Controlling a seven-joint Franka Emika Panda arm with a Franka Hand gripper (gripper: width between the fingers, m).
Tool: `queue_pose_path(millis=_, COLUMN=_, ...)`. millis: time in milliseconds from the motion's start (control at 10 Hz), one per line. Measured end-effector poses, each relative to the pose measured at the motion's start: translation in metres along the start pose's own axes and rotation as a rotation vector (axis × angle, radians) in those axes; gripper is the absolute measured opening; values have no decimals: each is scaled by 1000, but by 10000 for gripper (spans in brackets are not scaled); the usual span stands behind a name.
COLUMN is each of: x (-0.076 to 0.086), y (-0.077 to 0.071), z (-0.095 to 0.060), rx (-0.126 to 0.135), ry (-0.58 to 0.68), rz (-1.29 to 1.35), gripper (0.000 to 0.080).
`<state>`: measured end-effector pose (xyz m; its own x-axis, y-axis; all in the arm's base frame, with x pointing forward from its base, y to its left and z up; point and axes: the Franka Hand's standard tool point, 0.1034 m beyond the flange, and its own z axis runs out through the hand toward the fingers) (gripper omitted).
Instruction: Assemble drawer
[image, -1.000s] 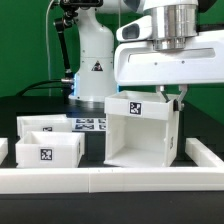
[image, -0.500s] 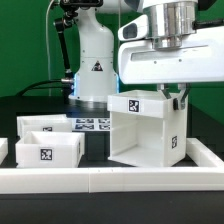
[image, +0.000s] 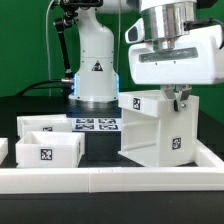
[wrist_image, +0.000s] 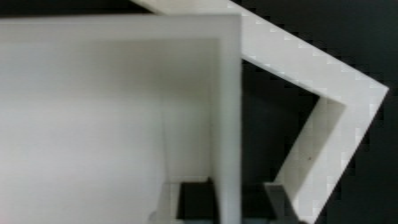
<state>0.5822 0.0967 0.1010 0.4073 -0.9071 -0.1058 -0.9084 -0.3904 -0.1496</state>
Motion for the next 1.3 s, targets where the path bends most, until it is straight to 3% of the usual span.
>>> queue_pose_path(millis=600, x=17, y=-21, z=2, rx=39, ry=-42, rz=351, gripper=38)
queue_pose_path(millis=1300, x=29, y=-54, z=6, rx=36, ry=-63, rz=341, gripper=38)
